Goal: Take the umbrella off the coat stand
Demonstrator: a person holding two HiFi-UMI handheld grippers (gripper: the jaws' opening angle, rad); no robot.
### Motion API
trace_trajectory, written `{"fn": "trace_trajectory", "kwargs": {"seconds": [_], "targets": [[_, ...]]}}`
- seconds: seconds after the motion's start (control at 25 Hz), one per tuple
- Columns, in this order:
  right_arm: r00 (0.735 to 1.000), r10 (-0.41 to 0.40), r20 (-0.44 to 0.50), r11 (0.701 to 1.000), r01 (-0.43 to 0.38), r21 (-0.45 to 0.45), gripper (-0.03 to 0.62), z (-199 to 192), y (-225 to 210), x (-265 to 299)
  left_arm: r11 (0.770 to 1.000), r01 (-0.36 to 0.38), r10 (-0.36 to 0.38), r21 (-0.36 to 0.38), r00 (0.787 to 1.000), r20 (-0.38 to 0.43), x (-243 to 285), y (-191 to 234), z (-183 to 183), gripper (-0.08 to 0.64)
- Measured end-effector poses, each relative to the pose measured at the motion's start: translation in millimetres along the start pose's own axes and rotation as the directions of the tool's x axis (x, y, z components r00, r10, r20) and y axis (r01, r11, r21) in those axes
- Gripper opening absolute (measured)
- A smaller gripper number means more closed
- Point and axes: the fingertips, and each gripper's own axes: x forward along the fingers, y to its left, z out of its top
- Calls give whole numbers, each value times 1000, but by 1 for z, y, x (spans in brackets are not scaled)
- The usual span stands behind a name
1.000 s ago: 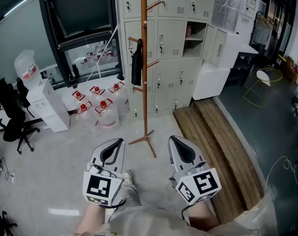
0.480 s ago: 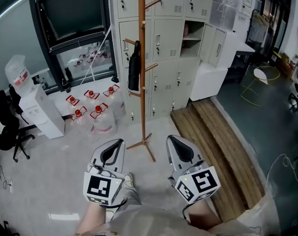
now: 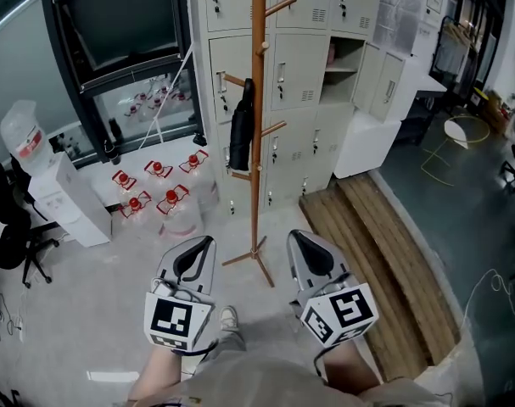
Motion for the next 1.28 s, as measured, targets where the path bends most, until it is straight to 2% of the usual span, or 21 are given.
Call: {"fn": "trace_trajectory", "kwargs": {"seconds": [0.48, 0.88, 1.28], "targets": [[1000, -14, -15, 1000, 14, 11, 6, 3, -15, 118, 1000, 29, -29, 8, 999, -32, 69, 90, -13, 8], [999, -53, -11, 999, 53, 5, 6, 5, -31, 210, 998, 59, -59, 8, 998, -20, 132, 167, -20, 8], [994, -111, -4, 994, 111, -16, 6, 6, -43, 261, 993, 116, -116, 9, 993, -20, 174, 204, -33, 8]]}}
